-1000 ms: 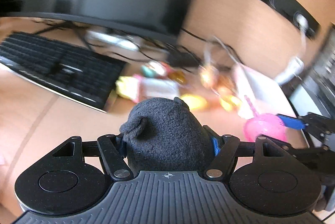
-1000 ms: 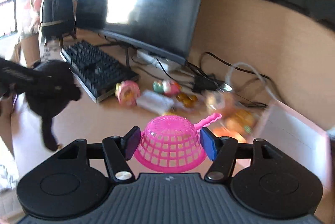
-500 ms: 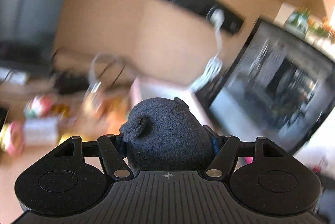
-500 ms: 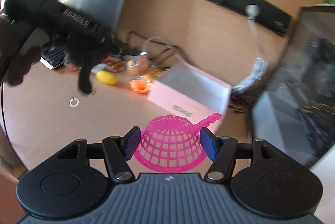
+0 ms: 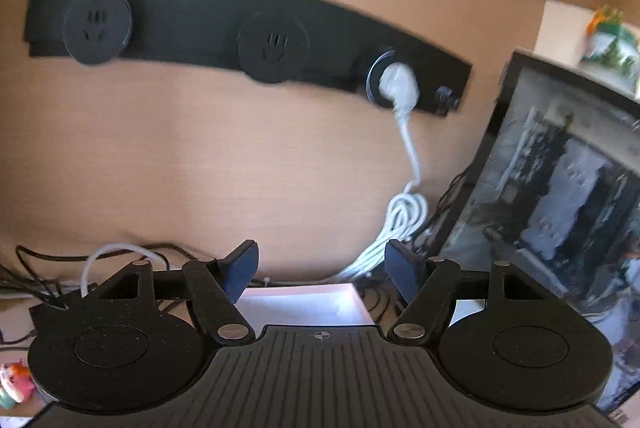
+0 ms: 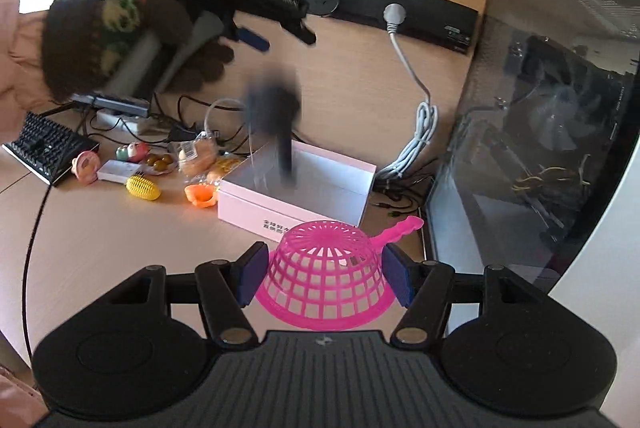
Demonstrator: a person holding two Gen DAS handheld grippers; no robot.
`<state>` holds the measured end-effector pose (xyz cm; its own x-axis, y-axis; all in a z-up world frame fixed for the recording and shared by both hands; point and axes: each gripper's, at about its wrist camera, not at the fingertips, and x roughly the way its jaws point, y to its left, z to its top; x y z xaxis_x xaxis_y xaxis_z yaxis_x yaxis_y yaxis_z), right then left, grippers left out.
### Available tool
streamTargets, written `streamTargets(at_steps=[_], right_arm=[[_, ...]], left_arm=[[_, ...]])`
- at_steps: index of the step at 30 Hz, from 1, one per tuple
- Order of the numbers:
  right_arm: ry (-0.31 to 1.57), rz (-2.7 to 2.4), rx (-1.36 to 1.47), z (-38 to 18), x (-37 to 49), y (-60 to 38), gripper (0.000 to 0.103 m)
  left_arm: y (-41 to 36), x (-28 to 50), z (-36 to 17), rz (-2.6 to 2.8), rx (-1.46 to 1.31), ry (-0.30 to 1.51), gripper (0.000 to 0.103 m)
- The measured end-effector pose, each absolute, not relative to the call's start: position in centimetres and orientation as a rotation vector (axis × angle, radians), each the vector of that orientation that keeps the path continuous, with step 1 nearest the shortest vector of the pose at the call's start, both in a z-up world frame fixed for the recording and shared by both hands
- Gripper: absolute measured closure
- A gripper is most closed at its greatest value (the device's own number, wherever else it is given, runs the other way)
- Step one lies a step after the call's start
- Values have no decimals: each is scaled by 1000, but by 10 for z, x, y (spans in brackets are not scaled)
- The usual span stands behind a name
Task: Organize objects
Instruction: 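Lower the plush into the pink box and open the left gripper while the right carries the basket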
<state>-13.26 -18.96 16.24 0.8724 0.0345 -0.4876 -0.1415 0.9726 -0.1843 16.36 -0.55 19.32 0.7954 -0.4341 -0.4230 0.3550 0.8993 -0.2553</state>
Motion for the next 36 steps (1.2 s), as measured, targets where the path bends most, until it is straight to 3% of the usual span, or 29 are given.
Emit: streamTargets(at_steps=[12, 23, 24, 27, 36], right_arm=[[433, 184, -246, 181, -104, -198, 40], [359, 301, -273, 213, 32, -183, 40], [359, 302, -268, 210, 44, -182, 38], [396, 254, -255, 192, 76, -178, 14], [571, 275, -247, 117, 35, -163, 14]], left_arm=[[42, 75, 131, -314, -315, 598, 28], [114, -12, 91, -112, -458, 698, 28], [118, -15, 90, -92, -454, 702, 28], [130, -28, 87, -34, -445, 712, 28], [118, -8, 85, -38, -398, 724, 28]])
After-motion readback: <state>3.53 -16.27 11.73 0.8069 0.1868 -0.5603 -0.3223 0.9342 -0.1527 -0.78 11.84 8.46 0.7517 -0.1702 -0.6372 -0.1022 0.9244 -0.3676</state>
